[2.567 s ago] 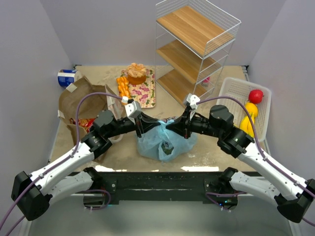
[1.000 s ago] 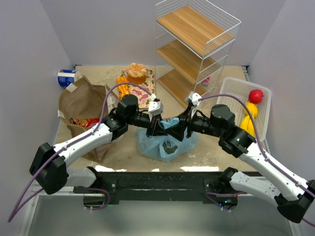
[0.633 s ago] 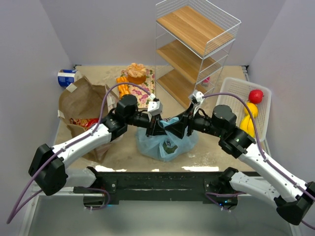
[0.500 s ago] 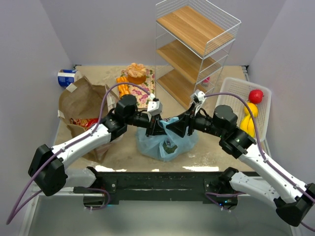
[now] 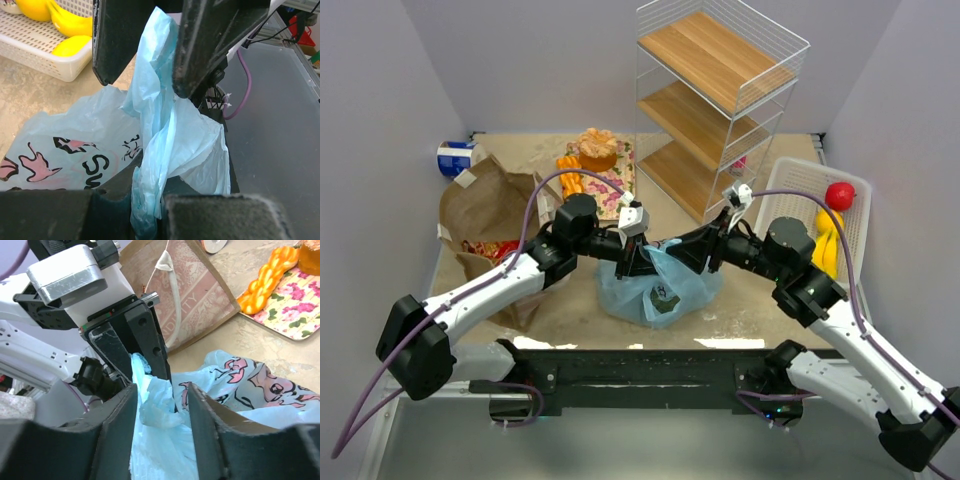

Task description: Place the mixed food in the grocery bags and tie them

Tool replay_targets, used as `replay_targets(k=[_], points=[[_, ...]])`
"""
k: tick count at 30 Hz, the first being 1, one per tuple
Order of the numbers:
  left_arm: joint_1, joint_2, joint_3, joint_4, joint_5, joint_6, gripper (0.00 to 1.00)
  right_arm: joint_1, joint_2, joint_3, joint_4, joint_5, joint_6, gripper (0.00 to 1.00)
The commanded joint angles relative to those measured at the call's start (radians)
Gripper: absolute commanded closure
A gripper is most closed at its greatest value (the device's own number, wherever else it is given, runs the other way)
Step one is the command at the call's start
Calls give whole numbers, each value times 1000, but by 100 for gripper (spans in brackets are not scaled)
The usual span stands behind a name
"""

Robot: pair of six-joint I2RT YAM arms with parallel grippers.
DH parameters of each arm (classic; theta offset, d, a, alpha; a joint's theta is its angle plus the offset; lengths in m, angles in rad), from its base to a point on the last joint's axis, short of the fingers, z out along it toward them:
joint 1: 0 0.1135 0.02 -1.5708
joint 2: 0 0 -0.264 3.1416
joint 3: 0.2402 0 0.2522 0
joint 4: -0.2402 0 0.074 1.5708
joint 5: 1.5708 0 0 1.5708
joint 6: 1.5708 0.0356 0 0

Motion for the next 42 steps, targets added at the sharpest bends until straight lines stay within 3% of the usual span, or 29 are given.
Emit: replay_targets(k=[1, 5, 8, 10, 13, 20, 21, 25, 27, 35, 42], points=[[-2, -30, -1, 41, -3, 12, 88, -15, -4, -13, 39, 4, 20, 59], [-2, -31, -1, 41, -3, 10, 85, -18, 2, -2, 19, 8, 7, 90], [-2, -26, 0, 33, -9, 12, 74, -19, -5, 25, -13, 28, -10, 100], [-2, -25, 3, 20, -11, 18, 67, -19, -13, 59, -54, 45, -30, 100], [-2, -22, 3, 9, -17, 25, 63, -18, -30, 108, -118, 71, -61, 100], [-2, -2, 11, 1, -17, 24, 64, -18, -45, 163, -212, 90, -109, 100], [-2, -2, 10, 3, -19, 24, 66, -19, -51, 165, -218, 90, -112, 100], [-4, 1, 3, 20, -51, 6, 93, -19, -48, 174, -229, 52, -116, 100], [-2, 6, 3, 24, -119, -19, 100, -19, -40, 185, -234, 24, -125, 100], [1, 41, 9, 15, -278, -134, 100, -15, -36, 127, -218, -201, -106, 100], [1, 64, 32, 10, -322, -195, 100, 36, 19, 74, -290, -177, -157, 100]])
